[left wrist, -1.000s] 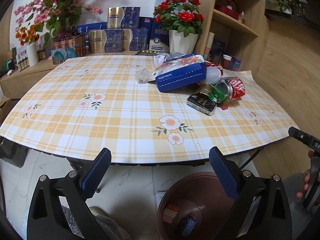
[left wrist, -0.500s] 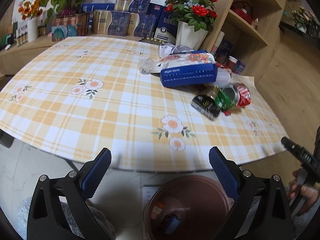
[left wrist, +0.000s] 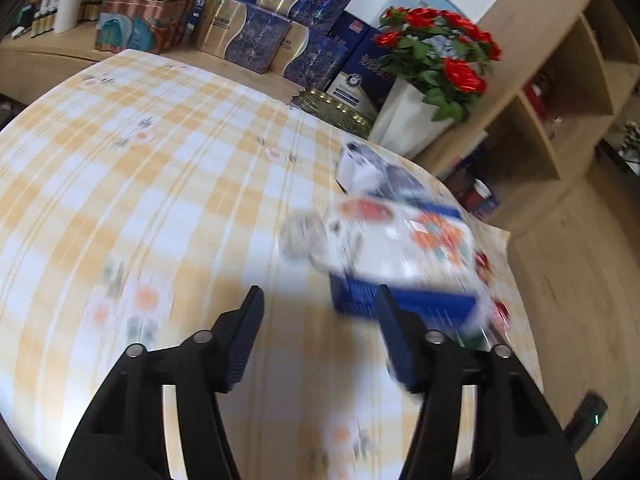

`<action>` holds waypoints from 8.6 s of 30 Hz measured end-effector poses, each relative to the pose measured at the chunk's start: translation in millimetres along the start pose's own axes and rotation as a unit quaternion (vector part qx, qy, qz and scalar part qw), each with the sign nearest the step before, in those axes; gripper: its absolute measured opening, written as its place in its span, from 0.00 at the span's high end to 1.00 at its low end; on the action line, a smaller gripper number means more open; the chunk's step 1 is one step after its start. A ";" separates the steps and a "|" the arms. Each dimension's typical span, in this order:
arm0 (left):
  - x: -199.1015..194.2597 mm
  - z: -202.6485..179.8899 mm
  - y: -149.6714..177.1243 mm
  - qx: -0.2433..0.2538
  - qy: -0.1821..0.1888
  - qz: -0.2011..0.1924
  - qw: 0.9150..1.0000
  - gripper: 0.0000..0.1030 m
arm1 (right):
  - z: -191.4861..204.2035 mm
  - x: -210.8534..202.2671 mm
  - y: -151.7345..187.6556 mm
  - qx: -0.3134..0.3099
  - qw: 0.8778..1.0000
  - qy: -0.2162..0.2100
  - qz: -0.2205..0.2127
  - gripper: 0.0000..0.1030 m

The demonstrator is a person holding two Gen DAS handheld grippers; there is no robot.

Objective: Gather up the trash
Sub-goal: 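Grasp the clear plastic wrapper with the left tool while the right tool grasps the crumpled snack bags, then carry the crumpled snack bags to the brown bin and release them with the right tool, then lower the clear plastic wrapper into the brown bin and open the left tool, then reach the right tool to the table and grasp the clear plastic strip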

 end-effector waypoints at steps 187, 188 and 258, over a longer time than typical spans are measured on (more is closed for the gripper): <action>-117.2 -98.1 255.2 0.278 0.119 0.114 0.946 0.79 | -6.6 -90.9 73.8 0.046 0.999 -0.013 0.022 0.06; -116.4 -96.2 255.0 0.274 0.119 0.117 0.947 0.79 | -5.7 -89.8 74.5 0.043 0.999 -0.013 0.024 0.06; -137.2 -30.6 151.9 0.151 -0.030 -0.068 0.986 0.08 | 38.9 -52.9 13.3 -0.024 0.999 -0.026 0.036 0.06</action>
Point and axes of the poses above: each gripper's, at about its wrist camera, not at the fingertips, and x roughly the way its jaws point, z to its left, y to its underside, the point moved 9 cm from there along x, roughly the way its jaws point, and after that the axes turned 11 degrees about -z, right-handed, at the moved point
